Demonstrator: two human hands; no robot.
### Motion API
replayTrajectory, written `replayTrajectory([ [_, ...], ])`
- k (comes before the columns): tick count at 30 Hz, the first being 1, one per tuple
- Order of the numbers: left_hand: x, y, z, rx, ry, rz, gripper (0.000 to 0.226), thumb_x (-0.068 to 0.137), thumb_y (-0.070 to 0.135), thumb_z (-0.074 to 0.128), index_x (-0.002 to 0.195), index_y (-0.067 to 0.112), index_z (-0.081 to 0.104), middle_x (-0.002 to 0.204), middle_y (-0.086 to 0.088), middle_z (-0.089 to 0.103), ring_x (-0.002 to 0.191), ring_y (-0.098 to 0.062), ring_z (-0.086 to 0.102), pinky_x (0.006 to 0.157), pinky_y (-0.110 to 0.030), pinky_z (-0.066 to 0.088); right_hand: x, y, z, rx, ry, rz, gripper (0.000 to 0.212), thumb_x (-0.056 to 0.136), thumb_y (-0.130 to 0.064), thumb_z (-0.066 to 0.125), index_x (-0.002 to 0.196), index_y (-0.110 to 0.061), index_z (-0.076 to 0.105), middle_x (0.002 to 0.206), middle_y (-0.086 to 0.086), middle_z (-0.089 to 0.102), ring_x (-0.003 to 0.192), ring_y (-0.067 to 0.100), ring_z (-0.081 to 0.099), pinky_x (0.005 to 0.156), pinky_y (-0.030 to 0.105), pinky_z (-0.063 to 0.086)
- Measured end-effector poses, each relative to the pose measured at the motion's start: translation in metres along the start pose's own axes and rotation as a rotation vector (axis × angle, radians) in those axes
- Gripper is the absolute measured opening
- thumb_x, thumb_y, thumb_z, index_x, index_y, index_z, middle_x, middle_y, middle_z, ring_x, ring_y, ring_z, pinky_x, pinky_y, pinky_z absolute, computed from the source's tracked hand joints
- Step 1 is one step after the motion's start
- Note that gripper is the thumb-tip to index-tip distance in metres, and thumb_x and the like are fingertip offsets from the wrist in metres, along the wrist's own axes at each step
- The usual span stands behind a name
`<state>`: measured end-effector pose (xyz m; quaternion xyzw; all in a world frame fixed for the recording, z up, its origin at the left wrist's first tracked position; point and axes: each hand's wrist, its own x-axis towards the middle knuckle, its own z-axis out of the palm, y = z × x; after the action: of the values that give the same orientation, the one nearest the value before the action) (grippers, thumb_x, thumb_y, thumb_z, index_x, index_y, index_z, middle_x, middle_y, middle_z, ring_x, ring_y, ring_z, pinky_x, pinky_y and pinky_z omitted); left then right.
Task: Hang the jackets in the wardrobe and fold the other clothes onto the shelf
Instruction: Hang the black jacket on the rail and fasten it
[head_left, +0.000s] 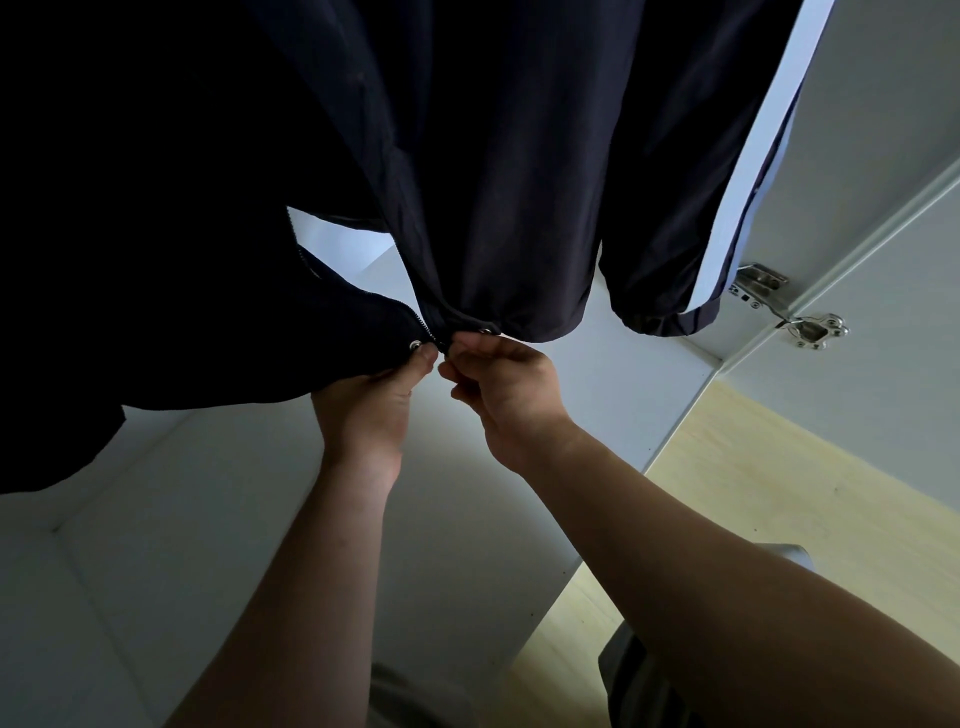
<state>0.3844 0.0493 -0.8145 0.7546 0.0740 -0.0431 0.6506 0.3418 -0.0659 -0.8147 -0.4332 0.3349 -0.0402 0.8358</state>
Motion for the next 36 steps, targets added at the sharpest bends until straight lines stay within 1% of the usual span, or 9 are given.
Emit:
replayTrajectory([
  [2,0.000,0.000,0.001,0.013,-0.005,0.005,0.013,0.076,0.018,0.088,0.085,0.019,0.078,0.093,0.001,0.078,0.097,-0.019,0.073,0.097,-0.052,0.054,0.000,0.000,0.001,0.004,0.001,0.004,0.015,0.092,0.003,0.065,0.090,-0.010,0.073,0.080,0.003,0.074,0.068,0.015,0.072,0.060,0.022,0.054],
  [6,0.002,-0.001,-0.001,0.029,0.016,0.008,0.018,0.075,0.020,0.089,0.088,0.017,0.078,0.092,0.004,0.078,0.092,-0.015,0.072,0.096,-0.052,0.055,0.000,0.001,0.002,0.002,-0.011,0.018,0.015,0.092,0.000,0.067,0.089,-0.013,0.074,0.080,0.003,0.075,0.069,0.015,0.073,0.060,0.022,0.055],
  [10,0.002,0.001,-0.002,0.015,0.008,-0.006,0.032,0.070,0.021,0.092,0.098,0.016,0.077,0.101,0.004,0.078,0.098,-0.013,0.072,0.098,-0.047,0.055,0.000,0.001,0.001,-0.031,0.011,0.031,0.015,0.090,-0.004,0.071,0.089,-0.018,0.076,0.082,-0.002,0.077,0.070,0.010,0.072,0.061,0.022,0.053],
  [14,-0.001,0.004,-0.001,-0.001,-0.040,0.012,0.027,0.069,0.021,0.092,0.091,0.023,0.078,0.101,0.010,0.078,0.100,-0.008,0.072,0.098,-0.036,0.055,0.000,0.001,0.002,-0.027,0.009,0.036,0.015,0.089,-0.005,0.072,0.088,-0.019,0.076,0.082,-0.003,0.075,0.073,0.012,0.069,0.065,0.023,0.051],
  [18,-0.002,0.008,-0.002,-0.006,-0.044,-0.033,0.027,0.074,0.033,0.089,0.096,0.019,0.080,0.101,0.008,0.078,0.100,-0.009,0.072,0.098,-0.039,0.055,0.000,0.000,0.001,0.024,-0.052,0.051,0.013,0.091,-0.006,0.070,0.091,-0.017,0.076,0.088,0.000,0.076,0.072,0.010,0.069,0.067,0.023,0.052],
  [22,-0.002,0.005,-0.005,0.157,-0.037,0.035,0.027,0.084,0.039,0.080,0.096,0.014,0.081,0.100,0.003,0.078,0.107,-0.016,0.070,0.103,-0.045,0.051,0.001,0.001,0.001,0.069,-0.094,0.092,0.012,0.093,-0.008,0.069,0.094,-0.018,0.075,0.089,-0.002,0.077,0.075,0.009,0.070,0.071,0.024,0.051],
  [27,-0.002,0.005,-0.009,0.313,-0.057,0.153,0.045,0.081,0.051,0.069,0.106,0.015,0.079,0.110,0.000,0.076,0.116,-0.020,0.067,0.105,-0.045,0.048,0.001,0.005,0.003,0.089,-0.083,0.108,0.013,0.092,-0.005,0.069,0.094,-0.017,0.075,0.085,-0.003,0.076,0.075,0.011,0.069,0.071,0.024,0.049],
  [30,-0.001,0.004,-0.012,0.363,-0.068,0.191,0.046,0.082,0.049,0.070,0.111,0.013,0.077,0.115,-0.002,0.075,0.120,-0.022,0.064,0.105,-0.046,0.047,0.000,0.006,0.004,0.075,-0.073,0.104,0.014,0.091,-0.004,0.070,0.092,-0.017,0.076,0.085,-0.002,0.076,0.073,0.011,0.069,0.070,0.025,0.049],
  [36,0.000,0.002,-0.015,0.497,-0.113,0.232,0.034,0.092,0.032,0.073,0.115,0.008,0.074,0.119,-0.007,0.073,0.122,-0.026,0.061,0.106,-0.044,0.043,-0.003,0.006,0.003,0.049,-0.050,0.099,0.018,0.088,0.003,0.069,0.088,-0.014,0.075,0.079,0.000,0.074,0.068,0.013,0.065,0.067,0.025,0.047],
])
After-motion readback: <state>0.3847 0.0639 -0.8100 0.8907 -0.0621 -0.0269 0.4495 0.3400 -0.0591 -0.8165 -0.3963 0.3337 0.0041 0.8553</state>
